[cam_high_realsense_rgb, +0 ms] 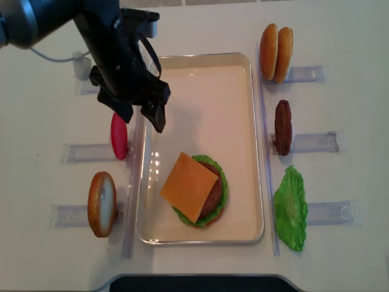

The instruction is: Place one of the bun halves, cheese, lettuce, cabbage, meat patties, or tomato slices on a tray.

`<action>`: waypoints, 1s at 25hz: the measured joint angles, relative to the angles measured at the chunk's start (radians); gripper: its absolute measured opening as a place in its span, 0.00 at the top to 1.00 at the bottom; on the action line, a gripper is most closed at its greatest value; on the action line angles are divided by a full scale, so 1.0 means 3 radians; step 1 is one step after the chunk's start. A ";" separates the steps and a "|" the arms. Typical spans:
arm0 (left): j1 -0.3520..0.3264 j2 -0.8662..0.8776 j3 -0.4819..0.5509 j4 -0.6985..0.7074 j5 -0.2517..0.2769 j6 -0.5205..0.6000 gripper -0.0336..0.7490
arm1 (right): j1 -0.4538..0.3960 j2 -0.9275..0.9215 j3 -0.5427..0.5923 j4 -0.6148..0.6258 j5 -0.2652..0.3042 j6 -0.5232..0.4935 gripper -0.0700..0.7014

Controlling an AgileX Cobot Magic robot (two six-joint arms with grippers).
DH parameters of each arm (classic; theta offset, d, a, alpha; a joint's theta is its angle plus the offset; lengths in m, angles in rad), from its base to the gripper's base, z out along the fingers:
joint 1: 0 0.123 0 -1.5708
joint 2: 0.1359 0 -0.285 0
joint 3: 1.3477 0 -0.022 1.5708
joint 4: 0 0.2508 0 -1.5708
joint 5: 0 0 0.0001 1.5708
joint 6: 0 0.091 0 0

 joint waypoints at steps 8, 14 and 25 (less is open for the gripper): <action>0.0585 -0.0301 -0.0018 0.0211 0.0011 -0.0009 0.15 | 0.0000 0.0000 0.0000 0.0000 0.0000 0.0000 0.32; 0.1082 -0.0447 -0.0018 0.0545 0.0018 -0.0011 0.15 | 0.0000 0.0000 0.0000 0.0000 0.0000 0.0000 0.32; 0.1531 -0.0469 -0.0018 0.0620 0.0022 -0.0011 0.15 | 0.0000 0.0000 0.0000 0.0000 0.0000 0.0000 0.32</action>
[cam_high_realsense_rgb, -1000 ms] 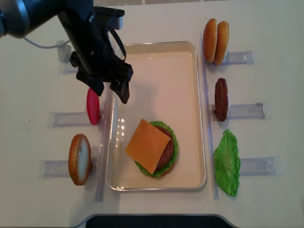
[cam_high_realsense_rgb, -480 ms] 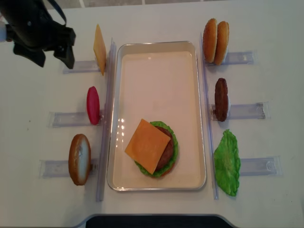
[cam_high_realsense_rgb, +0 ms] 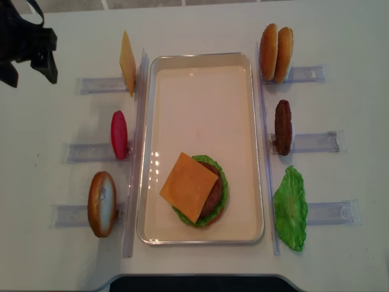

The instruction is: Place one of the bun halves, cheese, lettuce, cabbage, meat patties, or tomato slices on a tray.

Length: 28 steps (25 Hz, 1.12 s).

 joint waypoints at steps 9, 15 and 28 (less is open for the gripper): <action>0.0000 -0.0714 0.0417 0.0001 0.0003 0.0000 0.15 | 0.0000 0.0000 0.0000 0.0000 0.0000 0.0000 0.32; 0.0000 -0.1670 0.1077 -0.0043 0.0048 0.0038 0.15 | 0.0000 0.0000 0.0000 0.0000 0.0000 0.0000 0.32; 0.0000 -0.3631 0.2302 -0.0333 0.0026 0.0391 0.15 | 0.0000 0.0000 0.0000 0.0000 0.0000 0.0000 0.32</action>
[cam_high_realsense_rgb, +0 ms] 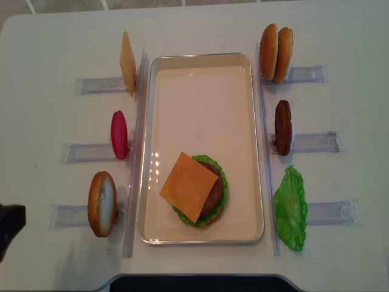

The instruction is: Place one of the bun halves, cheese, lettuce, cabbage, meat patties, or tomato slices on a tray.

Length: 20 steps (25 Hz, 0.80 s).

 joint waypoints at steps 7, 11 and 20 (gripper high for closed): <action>0.0000 -0.0937 0.0541 -0.0009 -0.0197 0.0023 0.18 | 0.0000 0.0000 0.0000 0.0000 0.0000 0.0000 0.32; 0.0000 -0.1413 0.0678 -0.0013 -0.0322 0.0038 0.18 | 0.0000 0.0000 0.0000 0.0000 0.0000 0.0000 0.32; 0.0000 -0.1668 0.0696 -0.0082 -0.0377 0.0136 0.19 | 0.0000 0.0000 0.0000 0.0000 0.0000 0.0000 0.32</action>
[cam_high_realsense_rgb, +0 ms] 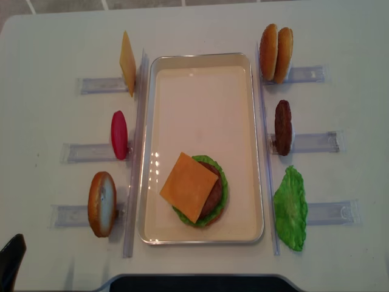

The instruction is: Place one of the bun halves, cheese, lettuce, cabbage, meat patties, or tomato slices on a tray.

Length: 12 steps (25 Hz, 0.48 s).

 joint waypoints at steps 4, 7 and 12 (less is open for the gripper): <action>0.0000 0.0000 0.0000 0.0000 -0.0003 0.0000 0.22 | 0.0000 0.0000 0.0000 0.0000 0.0000 0.0000 0.32; 0.0000 0.0000 0.0003 0.0000 -0.0003 0.0000 0.24 | 0.0000 0.0000 0.0000 0.0000 0.0000 0.0000 0.32; 0.0000 0.0000 0.0003 0.0000 -0.0003 0.0000 0.27 | 0.0000 0.0000 0.0000 0.0000 0.0000 0.0000 0.32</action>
